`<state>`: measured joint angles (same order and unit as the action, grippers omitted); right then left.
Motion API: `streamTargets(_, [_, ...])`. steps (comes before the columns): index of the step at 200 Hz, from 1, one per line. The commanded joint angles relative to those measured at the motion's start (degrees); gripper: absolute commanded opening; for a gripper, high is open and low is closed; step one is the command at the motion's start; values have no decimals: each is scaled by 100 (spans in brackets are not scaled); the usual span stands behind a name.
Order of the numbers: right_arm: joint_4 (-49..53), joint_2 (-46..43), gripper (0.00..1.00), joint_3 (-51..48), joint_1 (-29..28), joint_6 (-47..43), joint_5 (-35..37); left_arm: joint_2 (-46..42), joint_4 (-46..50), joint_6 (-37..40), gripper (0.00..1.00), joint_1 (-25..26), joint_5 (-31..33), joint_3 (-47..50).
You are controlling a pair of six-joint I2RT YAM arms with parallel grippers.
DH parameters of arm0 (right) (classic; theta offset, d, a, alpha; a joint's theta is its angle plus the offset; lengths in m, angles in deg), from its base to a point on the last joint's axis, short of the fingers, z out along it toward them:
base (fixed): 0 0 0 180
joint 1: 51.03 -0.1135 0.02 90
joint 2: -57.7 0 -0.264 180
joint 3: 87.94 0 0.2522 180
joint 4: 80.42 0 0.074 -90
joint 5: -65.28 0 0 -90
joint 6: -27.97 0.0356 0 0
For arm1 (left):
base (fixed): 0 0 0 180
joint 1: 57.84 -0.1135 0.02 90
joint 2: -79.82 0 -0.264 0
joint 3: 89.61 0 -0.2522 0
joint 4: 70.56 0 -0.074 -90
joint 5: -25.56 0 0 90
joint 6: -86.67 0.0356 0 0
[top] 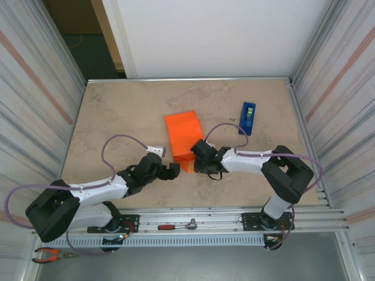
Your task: Wrap the gift box in paper
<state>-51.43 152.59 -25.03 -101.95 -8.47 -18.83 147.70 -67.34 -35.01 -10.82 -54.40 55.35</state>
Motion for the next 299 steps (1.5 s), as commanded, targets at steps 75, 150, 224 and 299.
streamTargets(75, [341,371,3,349,-191,234,202,56,-9,88,99,52,-21,-141])
streamTargets(150, [434,59,0,513,-140,242,176,-28,194,300,95,43,-198,-137])
streamTargets(224, [224,-394,0,307,36,330,23,281,-40,566,50,44,-1282,-131])
streamTargets(299, [52,-607,0,257,182,357,-189,553,-734,584,17,149,-1879,72])
